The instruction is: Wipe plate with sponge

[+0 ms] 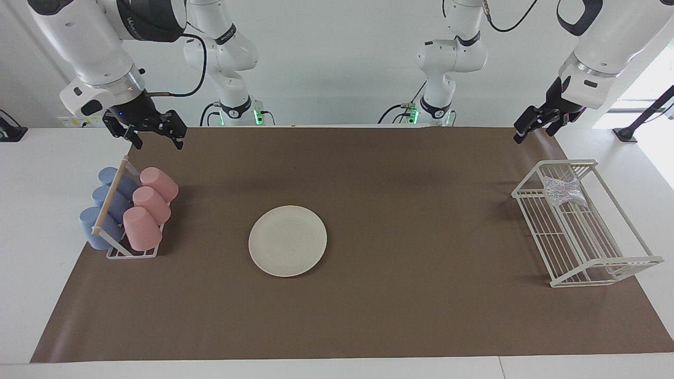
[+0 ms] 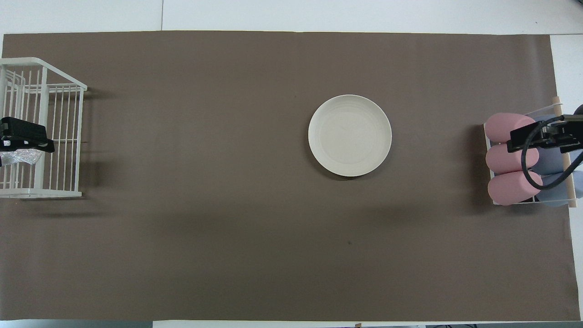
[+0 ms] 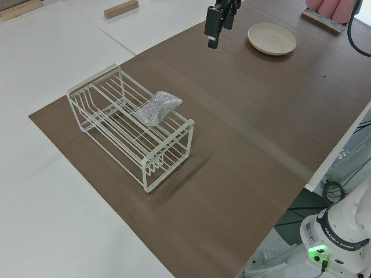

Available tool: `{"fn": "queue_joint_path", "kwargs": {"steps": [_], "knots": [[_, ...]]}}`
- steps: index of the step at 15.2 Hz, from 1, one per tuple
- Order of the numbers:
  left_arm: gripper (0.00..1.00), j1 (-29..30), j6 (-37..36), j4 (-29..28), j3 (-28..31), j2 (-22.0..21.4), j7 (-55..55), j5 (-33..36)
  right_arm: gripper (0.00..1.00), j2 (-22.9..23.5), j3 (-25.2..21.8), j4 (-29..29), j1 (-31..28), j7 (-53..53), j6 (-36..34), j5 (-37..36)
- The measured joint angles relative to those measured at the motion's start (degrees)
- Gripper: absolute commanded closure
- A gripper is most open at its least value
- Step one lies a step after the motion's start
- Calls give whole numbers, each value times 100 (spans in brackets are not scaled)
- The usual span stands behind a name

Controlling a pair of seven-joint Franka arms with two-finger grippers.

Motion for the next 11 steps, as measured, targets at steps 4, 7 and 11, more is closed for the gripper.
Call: {"fn": "queue_joint_path", "kwargs": {"steps": [4,7,11], "knots": [[0,0,118,-30,10,0,167,0,0,0,0,0,0,2,0,0],[0,43,149,-65,20,-1,214,0,0,0,0,0,0,6,0,0],[0,102,175,-69,23,-1,266,0,0,0,0,0,0,210,0,0]]}}
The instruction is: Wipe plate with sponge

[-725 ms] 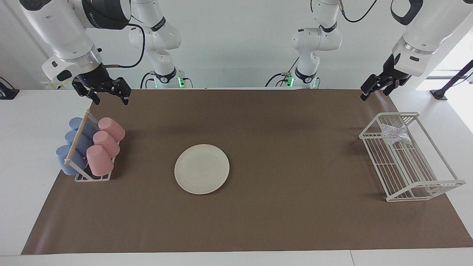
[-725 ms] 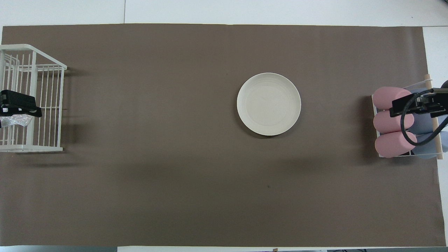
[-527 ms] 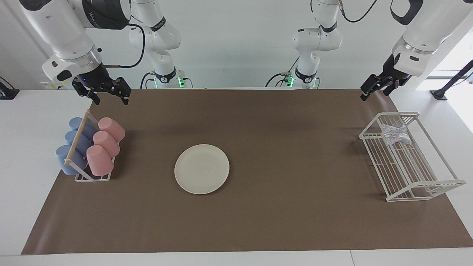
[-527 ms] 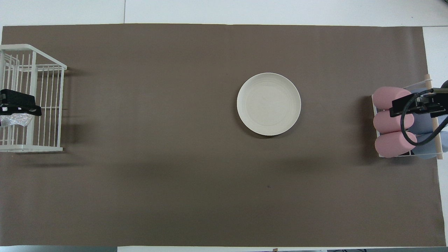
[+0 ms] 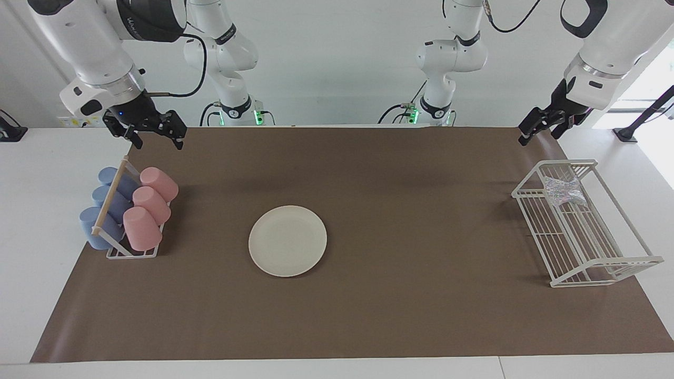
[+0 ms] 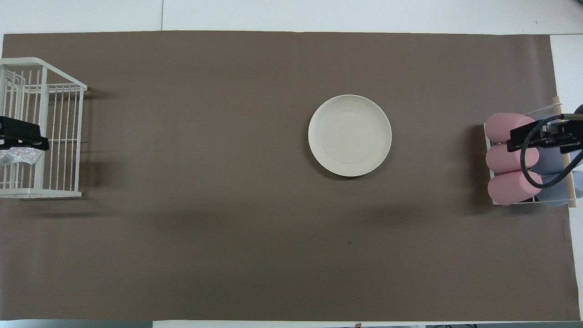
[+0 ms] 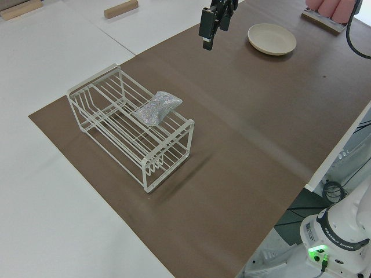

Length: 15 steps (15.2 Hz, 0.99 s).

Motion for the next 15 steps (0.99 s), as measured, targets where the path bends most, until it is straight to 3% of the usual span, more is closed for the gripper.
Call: {"fn": "queue_joint_path", "kwargs": {"steps": [8,15], "knots": [[0,1,49,-4,-11,-2,1,0,0,0,124,0,18,1101,0,0],[0,1,62,-4,-48,-24,-73,-1,0,-8,446,6,23,2868,0,79]]}}
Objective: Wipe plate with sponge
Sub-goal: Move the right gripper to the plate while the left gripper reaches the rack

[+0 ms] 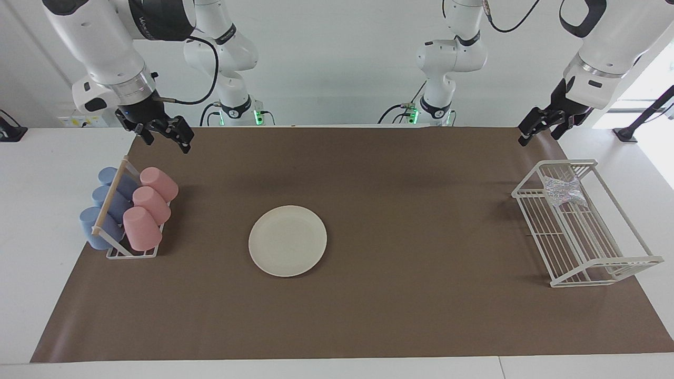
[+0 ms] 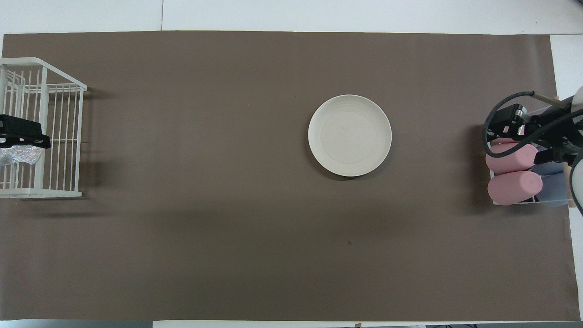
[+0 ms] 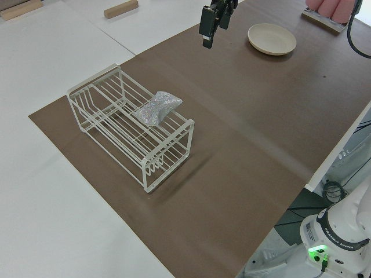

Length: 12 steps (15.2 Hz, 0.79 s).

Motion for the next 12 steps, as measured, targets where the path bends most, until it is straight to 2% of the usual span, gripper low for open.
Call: {"fn": "queue_joint_path", "kwargs": {"steps": [8,12], "knots": [[0,31,-3,-1,43,0,-103,0,0,-51,384,38,33,2728,0,246],[0,22,-11,-12,-35,0,-103,9,0,-54,485,37,362,4289,0,255]]}}
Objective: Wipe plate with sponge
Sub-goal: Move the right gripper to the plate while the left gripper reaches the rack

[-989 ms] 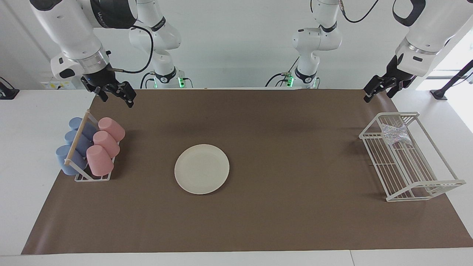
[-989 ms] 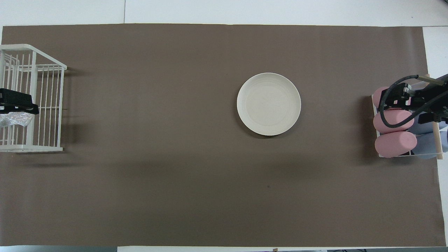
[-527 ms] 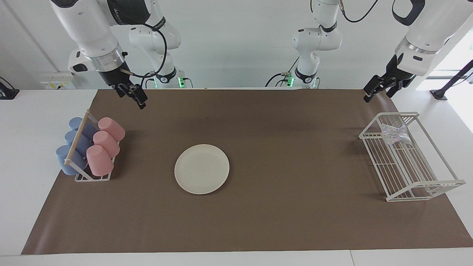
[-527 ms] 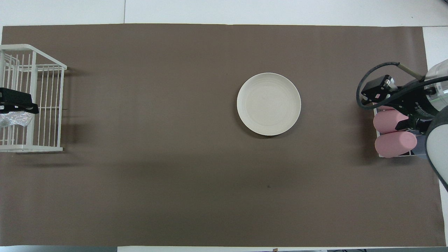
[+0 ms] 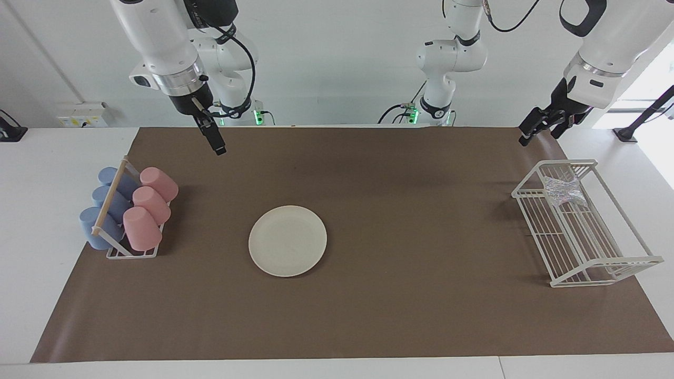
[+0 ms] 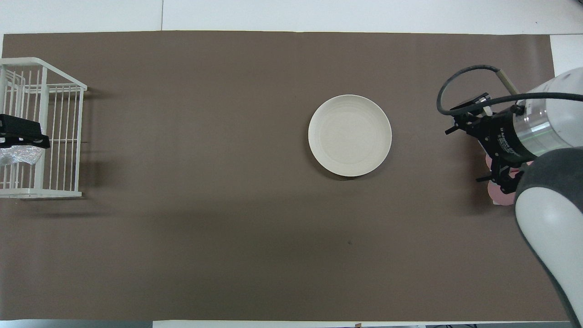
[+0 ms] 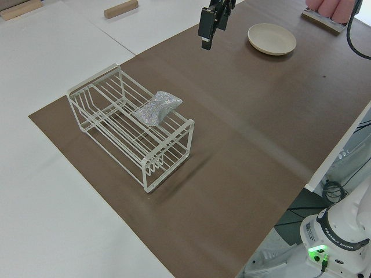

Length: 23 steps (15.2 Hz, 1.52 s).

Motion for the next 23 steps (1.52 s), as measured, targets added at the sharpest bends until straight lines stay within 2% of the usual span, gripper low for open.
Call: {"fn": "queue_joint_path", "kwargs": {"steps": [2,7,12,14,18,23], "knots": [[0,-85,-2,-20,-38,0,1,213,0,-8,16,-1,217,248,0,0],[0,-891,-14,-205,-90,159,-410,1592,0,-23,13,-4,276,286,0,0],[0,-1341,-24,-292,-100,1017,-679,3371,0,-23,2,-4,255,329,15,0],[0,-1352,0,-290,-84,1369,-793,3928,0,-23,8,-5,313,571,15,0],[0,-1271,172,-503,-5,1638,-1123,4681,0,-27,24,-5,613,1335,15,1],[0,-940,758,-913,7,1787,-1616,5003,0,-44,35,-5,819,1733,20,1]]}}
